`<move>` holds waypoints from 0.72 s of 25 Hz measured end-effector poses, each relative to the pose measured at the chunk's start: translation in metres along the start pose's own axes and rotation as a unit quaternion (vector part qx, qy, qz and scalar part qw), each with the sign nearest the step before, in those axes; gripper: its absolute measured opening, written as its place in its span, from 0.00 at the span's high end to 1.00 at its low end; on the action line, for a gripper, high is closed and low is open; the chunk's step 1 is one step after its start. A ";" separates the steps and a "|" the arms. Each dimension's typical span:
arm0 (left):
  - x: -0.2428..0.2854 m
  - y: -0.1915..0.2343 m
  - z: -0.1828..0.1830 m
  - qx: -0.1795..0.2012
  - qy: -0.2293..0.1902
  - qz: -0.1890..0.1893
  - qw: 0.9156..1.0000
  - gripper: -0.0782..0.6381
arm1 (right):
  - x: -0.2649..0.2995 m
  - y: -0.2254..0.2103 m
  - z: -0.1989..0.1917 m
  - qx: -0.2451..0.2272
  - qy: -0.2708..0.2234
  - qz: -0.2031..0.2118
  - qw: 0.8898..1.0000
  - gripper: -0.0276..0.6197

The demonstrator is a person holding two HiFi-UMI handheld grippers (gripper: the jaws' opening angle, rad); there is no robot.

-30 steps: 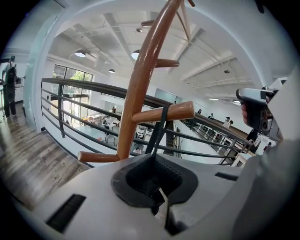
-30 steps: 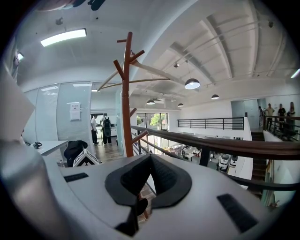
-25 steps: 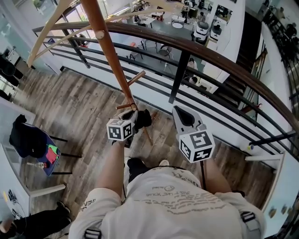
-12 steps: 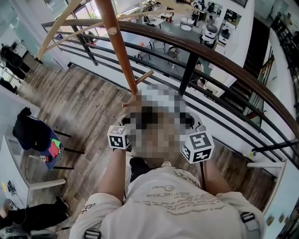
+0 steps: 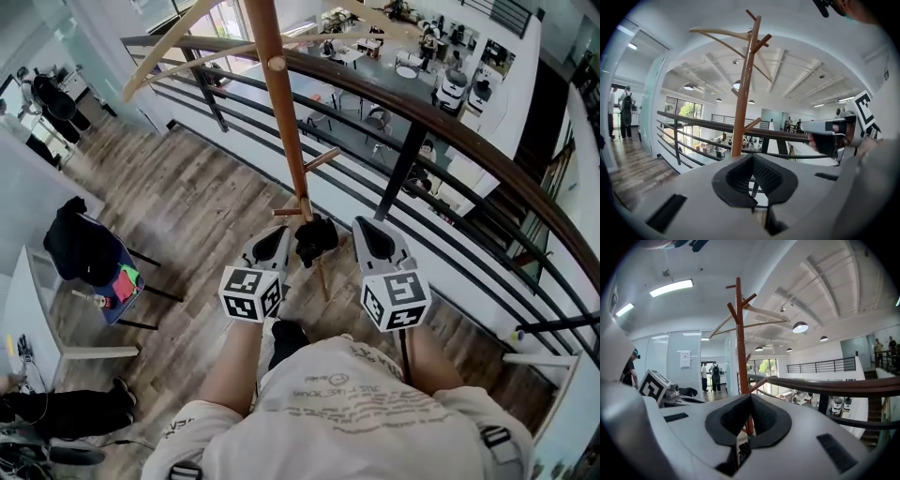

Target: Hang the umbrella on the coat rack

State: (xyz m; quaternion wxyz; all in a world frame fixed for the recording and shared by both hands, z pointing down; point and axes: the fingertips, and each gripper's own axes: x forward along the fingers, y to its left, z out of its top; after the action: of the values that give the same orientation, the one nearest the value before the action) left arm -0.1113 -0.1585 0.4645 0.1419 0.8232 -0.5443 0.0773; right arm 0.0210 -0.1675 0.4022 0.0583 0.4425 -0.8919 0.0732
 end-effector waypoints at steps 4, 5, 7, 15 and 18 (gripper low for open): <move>-0.016 -0.017 0.035 -0.004 -0.028 -0.012 1.000 0.88 | -0.002 0.011 0.018 0.003 -0.039 0.005 0.999 0.95; -0.019 -0.022 0.045 0.005 -0.035 -0.012 0.999 0.88 | -0.002 0.013 0.020 0.007 -0.043 0.007 0.999 0.95; -0.026 -0.030 0.062 0.026 -0.046 -0.008 0.999 0.88 | -0.004 0.015 0.022 0.017 -0.048 0.011 0.999 0.95; -0.038 -0.044 0.080 0.062 -0.059 0.032 0.996 0.88 | -0.013 0.015 0.026 -0.006 -0.052 0.005 0.999 0.95; -0.038 -0.046 0.075 0.043 -0.059 0.028 0.997 0.88 | -0.016 0.012 0.022 -0.008 -0.047 -0.003 0.999 0.95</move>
State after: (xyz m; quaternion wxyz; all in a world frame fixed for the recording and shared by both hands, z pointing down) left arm -0.0865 -0.1324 0.3762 0.0714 0.8160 -0.5708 0.0558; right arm 0.0202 -0.1513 0.3771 0.0199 0.4472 -0.8931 0.0446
